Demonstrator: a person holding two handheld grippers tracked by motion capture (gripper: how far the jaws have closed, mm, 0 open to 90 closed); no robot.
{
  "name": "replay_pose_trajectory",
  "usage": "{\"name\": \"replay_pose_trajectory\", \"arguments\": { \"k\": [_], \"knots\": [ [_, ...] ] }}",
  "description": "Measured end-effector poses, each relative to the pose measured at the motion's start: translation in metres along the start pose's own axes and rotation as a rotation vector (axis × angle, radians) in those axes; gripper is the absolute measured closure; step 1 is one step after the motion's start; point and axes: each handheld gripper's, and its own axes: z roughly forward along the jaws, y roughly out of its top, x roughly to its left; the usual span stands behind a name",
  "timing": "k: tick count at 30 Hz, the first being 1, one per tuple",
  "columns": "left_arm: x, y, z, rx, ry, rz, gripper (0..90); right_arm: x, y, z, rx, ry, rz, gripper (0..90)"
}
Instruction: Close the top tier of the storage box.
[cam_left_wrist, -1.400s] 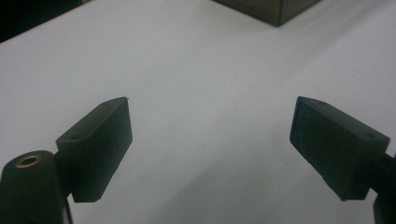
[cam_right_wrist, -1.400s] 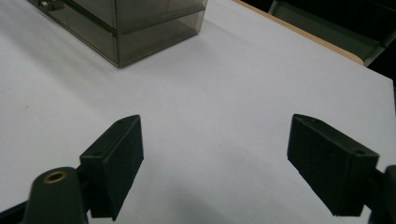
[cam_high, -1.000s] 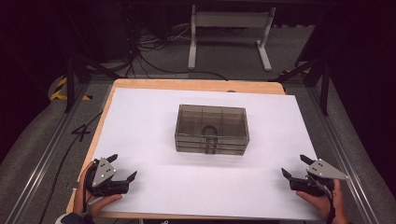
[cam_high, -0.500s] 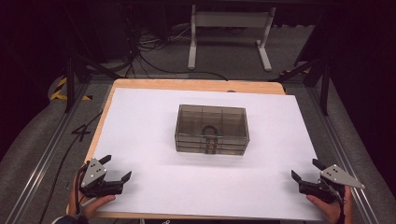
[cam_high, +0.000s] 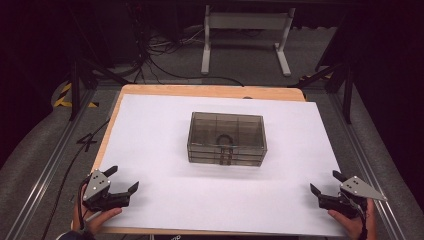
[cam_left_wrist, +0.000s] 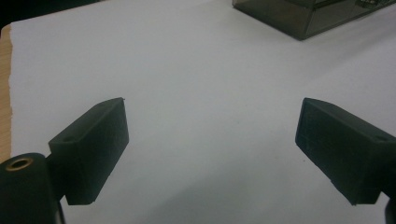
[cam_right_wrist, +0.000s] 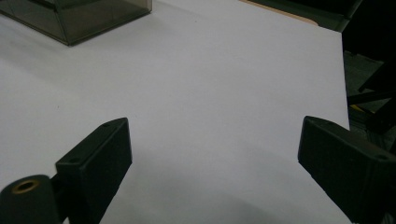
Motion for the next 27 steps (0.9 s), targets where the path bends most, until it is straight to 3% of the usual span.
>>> {"name": "replay_pose_trajectory", "arguments": {
  "k": [27],
  "knots": [
    [0.0008, 0.0003, 0.0009, 0.006, 0.0, -0.009, 9.6, 0.0, 0.0007, 0.0025, 0.022, 0.015, -0.011, 8.3]
  ]
}}
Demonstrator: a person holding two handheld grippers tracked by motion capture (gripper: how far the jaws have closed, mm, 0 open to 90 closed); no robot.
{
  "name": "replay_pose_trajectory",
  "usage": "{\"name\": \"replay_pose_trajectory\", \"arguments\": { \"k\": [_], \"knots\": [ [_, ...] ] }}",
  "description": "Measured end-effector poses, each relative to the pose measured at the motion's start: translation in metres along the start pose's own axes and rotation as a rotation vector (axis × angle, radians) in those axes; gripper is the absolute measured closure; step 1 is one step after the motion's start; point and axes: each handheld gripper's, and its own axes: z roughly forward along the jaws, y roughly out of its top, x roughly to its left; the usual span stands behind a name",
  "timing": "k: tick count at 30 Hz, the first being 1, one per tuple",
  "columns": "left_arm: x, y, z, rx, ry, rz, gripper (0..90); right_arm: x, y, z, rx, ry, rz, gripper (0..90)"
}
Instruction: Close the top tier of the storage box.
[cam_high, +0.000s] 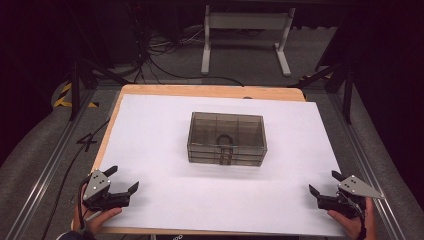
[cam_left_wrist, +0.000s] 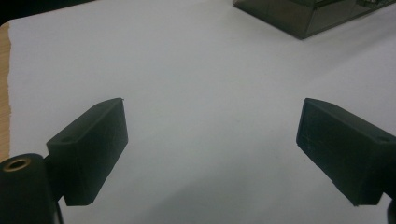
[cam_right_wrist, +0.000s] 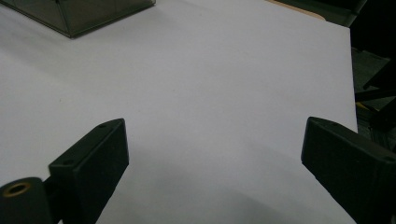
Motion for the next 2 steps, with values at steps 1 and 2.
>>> {"name": "replay_pose_trajectory", "arguments": {
  "k": [1, 2],
  "knots": [
    [0.0002, 0.0001, 0.0, 0.002, 0.0, -0.001, 9.6, -0.0001, 0.0, 0.0, 0.003, 0.0, 0.002, 8.3],
    [0.0003, 0.0001, 0.0, 0.002, -0.001, -0.001, 9.5, -0.0001, 0.0001, 0.0002, 0.003, 0.001, 0.003, 8.3]
  ]
}}
